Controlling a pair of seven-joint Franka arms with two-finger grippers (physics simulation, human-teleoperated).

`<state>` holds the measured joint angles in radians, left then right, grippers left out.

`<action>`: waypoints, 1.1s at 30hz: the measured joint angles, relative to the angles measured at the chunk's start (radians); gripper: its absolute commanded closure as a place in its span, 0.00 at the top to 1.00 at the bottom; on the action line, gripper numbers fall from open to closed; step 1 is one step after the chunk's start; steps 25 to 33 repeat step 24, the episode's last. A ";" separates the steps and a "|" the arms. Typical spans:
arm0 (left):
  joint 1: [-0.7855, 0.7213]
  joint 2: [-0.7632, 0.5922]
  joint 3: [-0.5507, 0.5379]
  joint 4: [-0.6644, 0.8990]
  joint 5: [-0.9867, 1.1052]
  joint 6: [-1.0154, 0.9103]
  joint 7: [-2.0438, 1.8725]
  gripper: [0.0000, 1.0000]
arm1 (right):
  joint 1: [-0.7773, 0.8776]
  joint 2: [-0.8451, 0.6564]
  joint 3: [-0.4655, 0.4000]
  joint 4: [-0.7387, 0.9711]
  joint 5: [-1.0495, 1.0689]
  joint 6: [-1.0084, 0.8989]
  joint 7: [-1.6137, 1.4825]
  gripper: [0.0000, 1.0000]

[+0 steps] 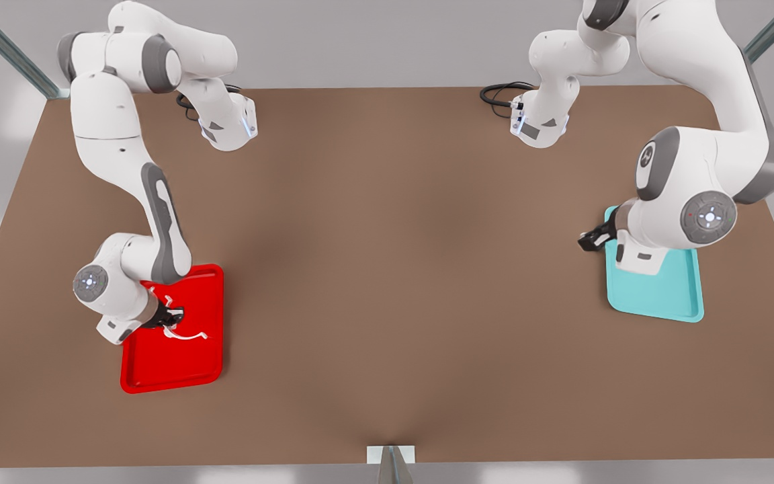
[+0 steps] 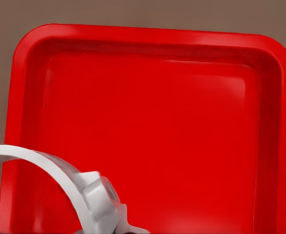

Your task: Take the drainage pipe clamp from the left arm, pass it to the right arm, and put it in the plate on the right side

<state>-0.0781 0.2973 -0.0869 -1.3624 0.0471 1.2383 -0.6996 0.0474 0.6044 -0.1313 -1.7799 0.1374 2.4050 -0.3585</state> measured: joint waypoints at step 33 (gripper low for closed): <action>0.001 0.000 0.000 0.001 0.012 -0.054 0.680 1.00 | 0.064 -0.403 0.013 0.348 -0.087 -0.791 -0.010 1.00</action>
